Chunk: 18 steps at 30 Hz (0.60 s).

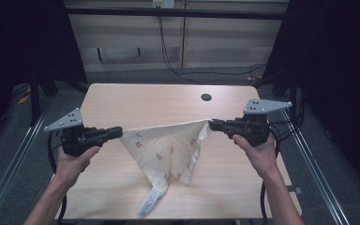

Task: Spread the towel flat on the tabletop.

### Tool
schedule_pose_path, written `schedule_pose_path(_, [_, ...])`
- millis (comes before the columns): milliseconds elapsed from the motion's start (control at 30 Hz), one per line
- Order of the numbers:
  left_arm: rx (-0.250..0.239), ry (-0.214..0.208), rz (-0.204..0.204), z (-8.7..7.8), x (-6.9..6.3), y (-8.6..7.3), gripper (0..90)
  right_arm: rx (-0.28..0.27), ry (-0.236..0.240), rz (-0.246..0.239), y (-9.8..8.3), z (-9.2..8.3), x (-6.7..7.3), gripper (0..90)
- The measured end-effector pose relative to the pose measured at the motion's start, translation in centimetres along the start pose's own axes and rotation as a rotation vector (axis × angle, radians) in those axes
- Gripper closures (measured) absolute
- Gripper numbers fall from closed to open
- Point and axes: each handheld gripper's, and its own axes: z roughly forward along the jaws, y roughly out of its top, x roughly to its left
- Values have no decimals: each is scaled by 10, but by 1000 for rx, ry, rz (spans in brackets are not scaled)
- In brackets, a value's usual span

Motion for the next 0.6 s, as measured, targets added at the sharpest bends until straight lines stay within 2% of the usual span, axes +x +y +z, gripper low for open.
schedule_pose_path(133, [-9, 12, 26, -8, -5, 11, 880, 2, -3, -32, 11, -5, 4, 894])
schedule_pose_path(167, [-14, 14, 47, -13, -10, 16, 879, 17, -11, -57, 17, -7, 8, 894])
schedule_pose_path(233, [-24, 8, 59, -18, -15, 19, 879, 14, -10, -74, 22, -12, 13, 894])
schedule_pose_path(267, [-24, 8, 59, -18, -15, 19, 879, 14, -10, -74, 22, -12, 13, 894])
schedule_pose_path(400, [-44, -9, 86, -30, -29, 23, 879, 2, 2, -95, 26, -23, 23, 894])
schedule_pose_path(433, [-50, -9, 104, -36, -36, 25, 879, 0, 12, -101, 27, -29, 30, 892])
schedule_pose_path(500, [-63, -19, 108, -40, -39, 28, 879, 0, 25, -98, 27, -31, 33, 892])
schedule_pose_path(567, [-76, -16, 112, -48, -44, 33, 879, -5, 29, -119, 29, -39, 44, 892])
schedule_pose_path(600, [-76, -16, 112, -48, -44, 33, 879, -5, 29, -119, 29, -39, 44, 892])
